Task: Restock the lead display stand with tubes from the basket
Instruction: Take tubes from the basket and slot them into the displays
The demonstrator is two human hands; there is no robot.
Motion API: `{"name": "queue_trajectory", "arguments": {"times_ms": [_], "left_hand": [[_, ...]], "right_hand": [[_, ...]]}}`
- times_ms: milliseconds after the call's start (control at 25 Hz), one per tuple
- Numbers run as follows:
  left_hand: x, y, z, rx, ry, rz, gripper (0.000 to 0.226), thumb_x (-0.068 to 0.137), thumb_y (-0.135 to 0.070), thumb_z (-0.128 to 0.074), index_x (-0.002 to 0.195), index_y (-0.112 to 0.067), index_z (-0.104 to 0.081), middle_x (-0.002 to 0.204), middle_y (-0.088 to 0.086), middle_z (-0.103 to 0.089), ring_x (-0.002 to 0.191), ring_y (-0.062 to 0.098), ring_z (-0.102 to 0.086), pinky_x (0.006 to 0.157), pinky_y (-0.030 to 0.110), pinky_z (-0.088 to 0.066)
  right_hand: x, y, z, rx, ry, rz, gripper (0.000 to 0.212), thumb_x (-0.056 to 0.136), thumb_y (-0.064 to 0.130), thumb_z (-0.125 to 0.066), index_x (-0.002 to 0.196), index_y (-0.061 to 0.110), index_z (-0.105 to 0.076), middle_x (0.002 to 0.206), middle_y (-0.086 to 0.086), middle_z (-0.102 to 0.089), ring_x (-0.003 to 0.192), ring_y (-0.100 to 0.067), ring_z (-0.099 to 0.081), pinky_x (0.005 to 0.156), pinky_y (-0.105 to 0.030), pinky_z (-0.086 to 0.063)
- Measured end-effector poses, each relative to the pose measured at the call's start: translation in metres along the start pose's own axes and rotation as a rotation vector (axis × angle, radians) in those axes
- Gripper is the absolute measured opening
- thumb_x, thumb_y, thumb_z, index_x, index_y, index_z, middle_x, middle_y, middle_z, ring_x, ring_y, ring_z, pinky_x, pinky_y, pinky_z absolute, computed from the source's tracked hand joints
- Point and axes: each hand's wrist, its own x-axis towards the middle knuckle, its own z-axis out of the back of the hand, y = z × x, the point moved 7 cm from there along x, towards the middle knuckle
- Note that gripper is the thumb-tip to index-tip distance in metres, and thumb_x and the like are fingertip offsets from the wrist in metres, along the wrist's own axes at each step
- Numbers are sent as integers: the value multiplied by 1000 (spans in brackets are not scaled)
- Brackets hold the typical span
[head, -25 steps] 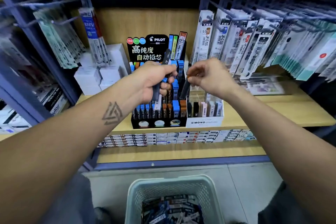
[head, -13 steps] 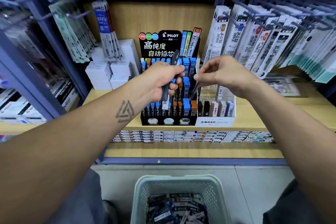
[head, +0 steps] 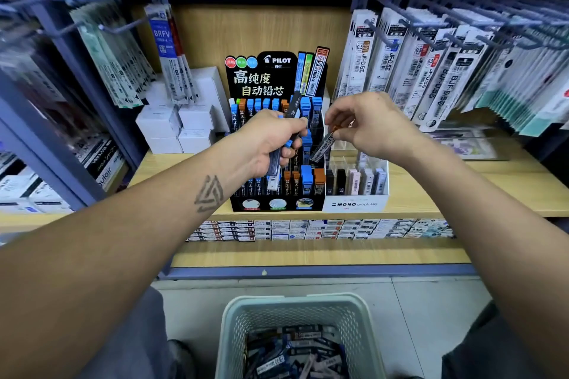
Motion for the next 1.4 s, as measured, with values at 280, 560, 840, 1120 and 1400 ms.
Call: {"name": "queue_trajectory", "arguments": {"times_ms": [280, 560, 840, 1120, 1400], "left_hand": [[1, 2, -4, -6, 9, 4, 20, 101, -24, -57, 86, -11, -59, 55, 0, -51, 39, 10, -33, 39, 17, -26], [3, 2, 1, -16, 9, 1, 23, 101, -24, -58, 82, -12, -59, 55, 0, -50, 40, 9, -33, 39, 18, -26], [3, 4, -1, -3, 20, -6, 20, 101, -25, -58, 87, -11, -61, 57, 1, -51, 41, 10, -34, 40, 18, -26], [1, 9, -6, -51, 99, 40, 19, 101, -25, -59, 91, -10, -62, 59, 3, -53, 40, 9, -35, 37, 16, -27], [-3, 12, -13, -105, 205, 82, 26, 101, -30, -58, 89, -7, -64, 62, 4, -55, 40, 8, -36, 37, 16, -26]], "right_hand": [[-1, 3, -29, -229, 104, 75, 26, 87, 8, -74, 108, 23, -69, 98, 4, -68, 93, -16, -65, 86, -31, -54], [2, 0, -36, -204, 75, 45, 18, 84, 14, -79, 100, 21, -74, 93, 1, -72, 88, -16, -67, 86, -35, -57], [-3, -2, -54, -272, 157, 79, 21, 89, 15, -72, 106, 26, -75, 104, 1, -72, 97, -21, -67, 90, -35, -55], [-8, -10, -32, 657, -19, -301, 16, 93, 3, -66, 106, 7, -73, 90, -8, -75, 80, -18, -71, 79, -32, -59], [-14, -14, -43, 1146, 30, -419, 20, 83, -8, -71, 100, 2, -72, 81, -14, -74, 73, -19, -70, 68, -24, -58]]}}
